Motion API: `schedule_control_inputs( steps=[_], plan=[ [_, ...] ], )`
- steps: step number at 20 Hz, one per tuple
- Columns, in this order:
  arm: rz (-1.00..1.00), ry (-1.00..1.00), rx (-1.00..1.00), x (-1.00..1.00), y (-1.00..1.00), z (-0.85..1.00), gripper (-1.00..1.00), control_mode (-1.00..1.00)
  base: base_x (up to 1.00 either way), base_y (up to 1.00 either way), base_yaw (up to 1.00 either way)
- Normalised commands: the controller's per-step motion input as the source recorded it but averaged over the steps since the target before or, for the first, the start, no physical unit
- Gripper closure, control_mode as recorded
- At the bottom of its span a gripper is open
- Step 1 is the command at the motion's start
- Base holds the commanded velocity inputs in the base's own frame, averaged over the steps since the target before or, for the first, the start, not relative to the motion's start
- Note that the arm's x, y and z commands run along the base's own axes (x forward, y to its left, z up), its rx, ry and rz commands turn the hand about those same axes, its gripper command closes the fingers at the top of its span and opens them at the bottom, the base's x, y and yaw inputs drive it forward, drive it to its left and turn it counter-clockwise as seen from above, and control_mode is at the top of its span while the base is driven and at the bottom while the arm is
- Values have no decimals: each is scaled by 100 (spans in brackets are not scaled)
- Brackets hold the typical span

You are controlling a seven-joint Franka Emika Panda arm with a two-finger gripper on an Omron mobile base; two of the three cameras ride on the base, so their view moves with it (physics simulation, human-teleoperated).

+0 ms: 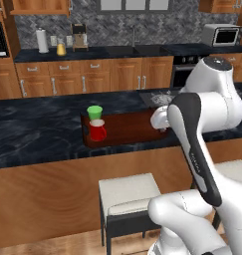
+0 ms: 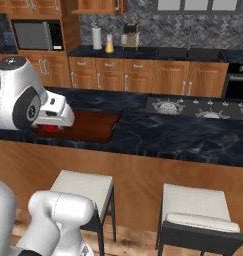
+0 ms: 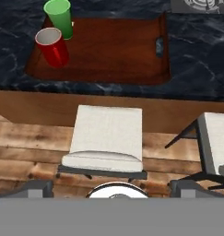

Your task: There is a tray on the dining counter. Grab the cup, mug, and pitcher and place them on the tray. The pitcher may be placed next to the tray if it cannot fit the tray.

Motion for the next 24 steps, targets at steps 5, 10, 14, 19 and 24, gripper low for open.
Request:
schedule_control_inputs(
  steps=[5, 10, 14, 19, 24],
  plan=[
    [-5, 4, -9, -56, -22, 19, -100, -100, 0, 0, 0],
    [0, 7, -7, -72, -17, 13, -100, -100, 0, 0, 0],
    [0, 6, 0, -71, -14, 2, -100, -100, 0, 0, 0],
    [0, 3, 0, -21, -7, 0, -100, -100, 0, 0, 0],
    [0, 7, 0, -5, -1, 0, -100, -100, 0, 0, 0]
  ],
)
